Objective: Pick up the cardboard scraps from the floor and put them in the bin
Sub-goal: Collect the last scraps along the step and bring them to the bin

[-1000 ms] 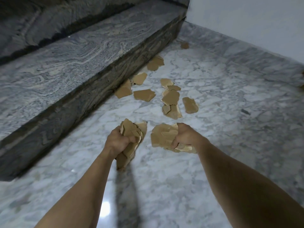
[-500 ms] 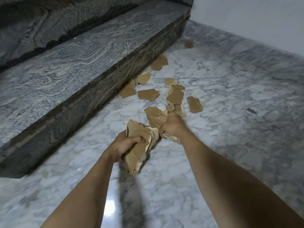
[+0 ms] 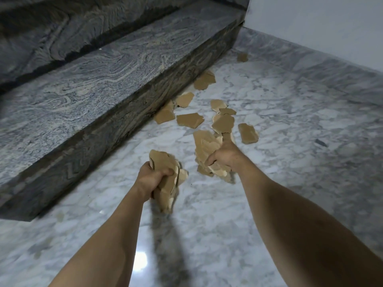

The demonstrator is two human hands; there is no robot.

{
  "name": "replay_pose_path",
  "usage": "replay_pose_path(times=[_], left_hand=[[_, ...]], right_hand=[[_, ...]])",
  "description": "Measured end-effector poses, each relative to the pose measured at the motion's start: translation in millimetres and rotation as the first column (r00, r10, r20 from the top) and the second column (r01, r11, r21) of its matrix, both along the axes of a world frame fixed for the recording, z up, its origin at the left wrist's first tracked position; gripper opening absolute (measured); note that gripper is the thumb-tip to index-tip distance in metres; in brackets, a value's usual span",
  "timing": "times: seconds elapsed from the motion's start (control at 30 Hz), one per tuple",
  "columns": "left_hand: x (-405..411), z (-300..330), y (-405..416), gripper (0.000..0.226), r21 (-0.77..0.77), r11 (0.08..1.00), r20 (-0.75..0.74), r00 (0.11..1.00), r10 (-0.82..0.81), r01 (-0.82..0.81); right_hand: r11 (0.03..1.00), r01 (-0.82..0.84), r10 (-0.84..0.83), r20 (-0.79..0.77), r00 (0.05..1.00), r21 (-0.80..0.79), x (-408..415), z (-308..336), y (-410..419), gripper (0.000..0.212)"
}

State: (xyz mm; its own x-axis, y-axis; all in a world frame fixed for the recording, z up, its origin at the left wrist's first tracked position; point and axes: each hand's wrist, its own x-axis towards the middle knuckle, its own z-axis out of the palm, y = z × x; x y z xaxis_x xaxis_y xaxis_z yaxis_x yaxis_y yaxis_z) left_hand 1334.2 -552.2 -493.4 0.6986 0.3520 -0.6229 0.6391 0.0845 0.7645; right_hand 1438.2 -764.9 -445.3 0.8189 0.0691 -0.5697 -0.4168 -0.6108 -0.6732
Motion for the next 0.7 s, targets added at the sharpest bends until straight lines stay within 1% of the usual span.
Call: replay_pose_path(times=[0.07, 0.1, 0.17, 0.23, 0.3, 0.37, 0.4, 0.47, 0.53, 0.6, 0.7], left_hand=[[-2.9, -6.9, -2.9, 0.073, 0.175, 0.977, -0.029, 0.993, -0.118, 0.121], [-4.4, -5.6, -6.1, 0.073, 0.255, 0.954, -0.042, 0.987, -0.153, 0.158], [-5.3, -1.9, -11.0, 0.069, 0.380, 0.905, -0.058, 0.981, -0.186, 0.194], [-5.5, 0.4, -13.4, 0.069, 0.416, 0.887, -0.047, 0.979, -0.200, 0.201], [-6.2, -2.1, -13.2, 0.072, 0.385, 0.906, 0.008, 0.982, -0.190, 0.173], [-8.0, -4.4, -12.5, 0.076, 0.295, 0.951, 0.072, 0.990, -0.123, 0.097], [-8.7, -5.7, -12.4, 0.079, 0.251, 0.968, 0.108, 0.992, -0.057, 0.028], [-8.8, -6.4, -13.9, 0.080, 0.153, 0.975, 0.172, 0.976, 0.136, -0.163], [-7.4, -7.3, -15.9, 0.075, 0.093, 0.941, 0.215, 0.929, 0.301, -0.326], [-5.8, -8.3, -22.2, 0.069, 0.058, 0.926, 0.236, 0.907, 0.349, -0.372], [0.4, -7.7, -39.1, 0.066, -0.004, 0.931, 0.212, 0.909, 0.358, -0.365]], right_hand=[[0.991, -0.115, 0.110, -0.062, 0.992, -0.075, -5.7, -8.3, 4.2, 0.106], [0.978, -0.179, 0.169, -0.090, 0.981, -0.108, -9.0, -13.7, 7.5, 0.111], [0.947, -0.271, 0.251, -0.128, 0.959, -0.171, -15.6, -23.9, 14.2, 0.112], [0.933, -0.269, 0.250, -0.107, 0.962, -0.238, -20.4, -29.5, 17.6, 0.106], [0.911, -0.244, 0.228, -0.086, 0.970, -0.332, -23.3, -28.9, 19.2, 0.098], [0.898, -0.226, 0.210, -0.084, 0.974, -0.379, -25.2, -27.8, 20.6, 0.094], [0.901, -0.218, 0.205, -0.076, 0.976, -0.375, -25.5, -28.1, 21.5, 0.094], [0.934, -0.173, 0.165, -0.053, 0.985, -0.312, -26.3, -30.7, 22.7, 0.096], [0.977, -0.041, 0.033, -0.037, 0.999, -0.212, -29.7, -33.3, 25.8, 0.092], [0.982, 0.091, -0.095, -0.015, 0.995, -0.162, -35.4, -35.3, 34.0, 0.086], [0.970, 0.145, -0.134, 0.072, 0.988, -0.195, -43.0, -35.7, 52.8, 0.074]])
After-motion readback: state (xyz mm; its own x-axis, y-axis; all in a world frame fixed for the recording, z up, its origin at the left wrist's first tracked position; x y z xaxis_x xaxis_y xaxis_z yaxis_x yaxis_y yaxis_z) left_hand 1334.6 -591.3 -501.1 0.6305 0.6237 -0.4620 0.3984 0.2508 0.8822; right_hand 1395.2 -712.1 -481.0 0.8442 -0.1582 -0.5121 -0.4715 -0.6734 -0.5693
